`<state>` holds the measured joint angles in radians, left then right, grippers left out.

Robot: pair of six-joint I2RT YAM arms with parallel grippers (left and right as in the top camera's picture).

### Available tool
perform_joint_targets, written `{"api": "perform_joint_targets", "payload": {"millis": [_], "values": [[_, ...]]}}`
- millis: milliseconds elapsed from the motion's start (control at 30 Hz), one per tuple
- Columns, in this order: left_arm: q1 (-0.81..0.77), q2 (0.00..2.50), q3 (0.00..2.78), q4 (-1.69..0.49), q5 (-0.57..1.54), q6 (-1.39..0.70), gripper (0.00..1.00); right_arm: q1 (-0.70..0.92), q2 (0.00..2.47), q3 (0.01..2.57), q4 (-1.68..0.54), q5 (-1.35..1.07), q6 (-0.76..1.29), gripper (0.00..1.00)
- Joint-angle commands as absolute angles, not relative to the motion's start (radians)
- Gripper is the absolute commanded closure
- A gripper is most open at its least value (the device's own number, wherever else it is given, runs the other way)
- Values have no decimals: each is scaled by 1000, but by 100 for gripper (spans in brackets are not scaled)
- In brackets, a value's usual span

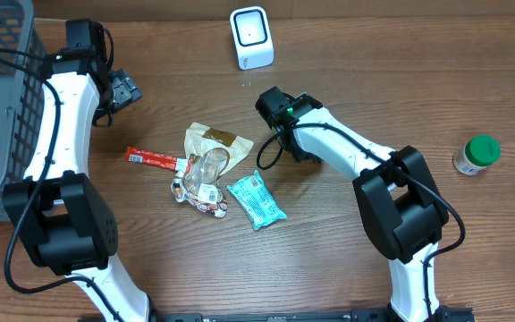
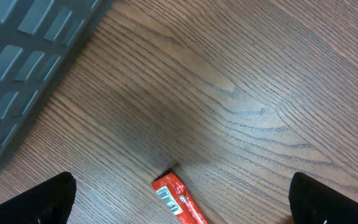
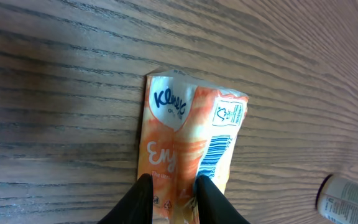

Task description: Scan the item barcode

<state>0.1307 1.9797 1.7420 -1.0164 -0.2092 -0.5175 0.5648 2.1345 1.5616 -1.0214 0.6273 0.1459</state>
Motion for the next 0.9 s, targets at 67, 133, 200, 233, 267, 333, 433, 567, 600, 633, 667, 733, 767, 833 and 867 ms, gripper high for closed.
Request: {"api": "perform_joint_targets", "payload": {"millis": [67,133,200,233,267,333,433,567,600,633,667,733,767,833,867], "values": [[123,1974,1764,-1016,-205,-524,0,569,2104,1580,-1018,614,157,76],[123,1974,1764,-1016,-205,-524,0,570,2104,1587,-1018,610,157,76],[123,1974,1764,-1016,-205,-524,0,570,2104,1594,-1019,601,157,76],[123,1974,1764,-1016,-205,-524,0,570,2104,1597,-1019,598,157,76],[123,1974,1764,-1016,-205,-524,0,570,2104,1600,-1022,596,157,76],[123,1974,1764,-1016,-205,-524,0,570,2104,1603,-1022,596,157,76],[123,1974,1764,-1016,-205,-524,0,570,2104,1605,-1022,596,157,76],[123,1974,1764,-1016,-205,-524,0,570,2103,1606,-1021,596,157,76],[123,1974,1764,-1016,-205,-524,0,569,2102,1606,-1021,596,157,76],[123,1974,1764,-1016,-205,-524,0,569,2102,1606,-1021,596,157,75],[123,1974,1764,-1016,-205,-524,0,569,2100,1606,-1019,596,157,75],[123,1974,1764,-1016,-205,-524,0,569,2098,1608,-1018,596,157,75],[123,1974,1764,-1016,-205,-524,0,569,2097,1613,-1020,596,157,75],[123,1974,1764,-1016,-205,-524,0,569,2096,1622,-1019,596,157,75],[123,1974,1764,-1016,-205,-524,0,569,2096,1627,-1019,597,157,75]]}}
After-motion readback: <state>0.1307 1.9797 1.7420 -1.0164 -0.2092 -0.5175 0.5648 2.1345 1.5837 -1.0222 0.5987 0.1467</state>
